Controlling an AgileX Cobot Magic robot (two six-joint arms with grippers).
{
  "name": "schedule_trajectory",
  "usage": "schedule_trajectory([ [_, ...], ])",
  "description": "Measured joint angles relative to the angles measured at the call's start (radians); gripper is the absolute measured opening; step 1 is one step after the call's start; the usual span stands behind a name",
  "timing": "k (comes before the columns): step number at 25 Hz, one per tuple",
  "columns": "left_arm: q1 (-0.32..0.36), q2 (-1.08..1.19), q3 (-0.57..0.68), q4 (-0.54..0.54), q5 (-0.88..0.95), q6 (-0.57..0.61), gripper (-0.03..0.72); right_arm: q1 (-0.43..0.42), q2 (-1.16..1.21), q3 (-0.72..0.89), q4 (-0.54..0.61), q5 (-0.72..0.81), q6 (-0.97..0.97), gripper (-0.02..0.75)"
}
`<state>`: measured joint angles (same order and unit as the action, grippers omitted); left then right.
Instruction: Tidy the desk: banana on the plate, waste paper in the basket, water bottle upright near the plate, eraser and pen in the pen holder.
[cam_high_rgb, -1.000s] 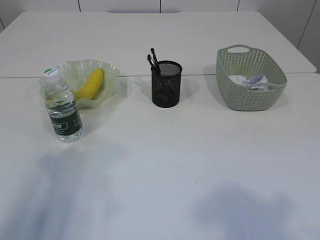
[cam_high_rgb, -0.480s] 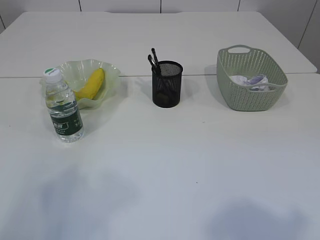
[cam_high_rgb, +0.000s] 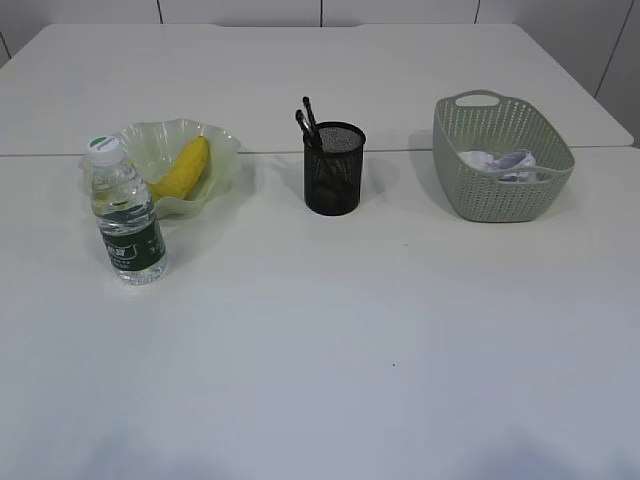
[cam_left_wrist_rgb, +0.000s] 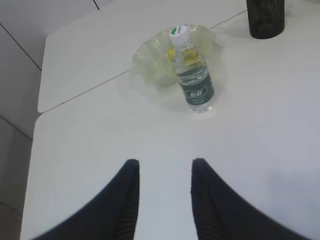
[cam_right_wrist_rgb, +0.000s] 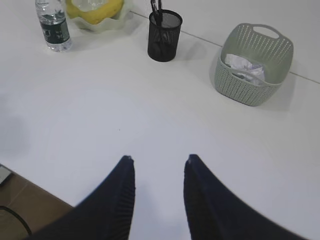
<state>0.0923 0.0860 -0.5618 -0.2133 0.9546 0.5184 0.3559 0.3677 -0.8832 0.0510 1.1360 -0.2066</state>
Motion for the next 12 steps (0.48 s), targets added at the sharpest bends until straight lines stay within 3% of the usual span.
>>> schedule_trajectory([
  [8, -0.009, -0.079, -0.011, 0.006, 0.120, -0.149, 0.260, 0.000, -0.113, 0.056, 0.055, 0.010, 0.014, 0.252],
  [12, -0.051, -0.079, -0.070, 0.006, 0.182, -0.199, 0.315, 0.000, -0.197, 0.084, 0.056, 0.039, 0.016, 0.252],
])
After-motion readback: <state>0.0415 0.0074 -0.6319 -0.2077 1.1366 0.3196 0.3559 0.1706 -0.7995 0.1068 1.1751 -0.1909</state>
